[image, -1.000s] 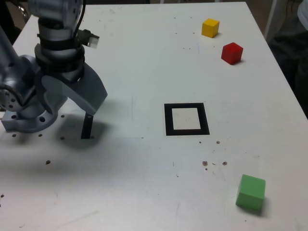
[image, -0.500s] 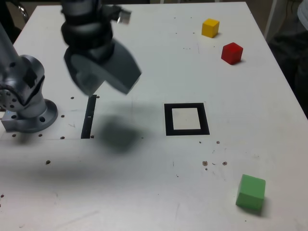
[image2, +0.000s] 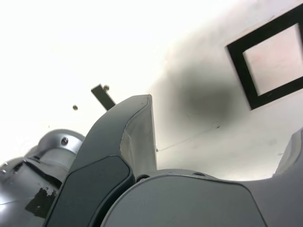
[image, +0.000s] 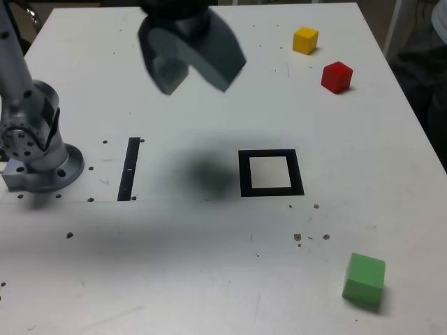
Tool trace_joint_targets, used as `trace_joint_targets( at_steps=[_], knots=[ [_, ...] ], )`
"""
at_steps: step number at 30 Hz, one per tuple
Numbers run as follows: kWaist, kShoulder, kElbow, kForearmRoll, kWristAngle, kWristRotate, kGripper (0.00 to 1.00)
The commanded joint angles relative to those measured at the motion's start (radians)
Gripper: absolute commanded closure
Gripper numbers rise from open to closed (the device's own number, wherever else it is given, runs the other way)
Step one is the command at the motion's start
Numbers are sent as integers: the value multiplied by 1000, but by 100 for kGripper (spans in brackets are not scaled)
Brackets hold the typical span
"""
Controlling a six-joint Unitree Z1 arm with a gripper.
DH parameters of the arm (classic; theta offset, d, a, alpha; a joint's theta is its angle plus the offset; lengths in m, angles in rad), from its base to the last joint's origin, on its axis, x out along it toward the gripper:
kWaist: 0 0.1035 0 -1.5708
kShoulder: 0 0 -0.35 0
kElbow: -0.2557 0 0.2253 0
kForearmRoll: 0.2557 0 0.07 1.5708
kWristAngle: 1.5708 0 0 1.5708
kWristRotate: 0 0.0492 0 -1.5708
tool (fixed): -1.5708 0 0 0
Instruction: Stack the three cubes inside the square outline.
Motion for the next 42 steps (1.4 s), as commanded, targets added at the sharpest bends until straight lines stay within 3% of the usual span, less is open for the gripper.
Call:
trace_joint_targets(
  at_steps=[1, 12, 25, 42],
  knots=[
    [4, 35, -66, 21, 8, 16, 1],
    [47, 263, -427, 161, 75, 118, 1],
    [213, 549, -900, 311, 51, 264, 1],
    [261, 864, -1273, 334, 57, 330, 1]
  ],
)
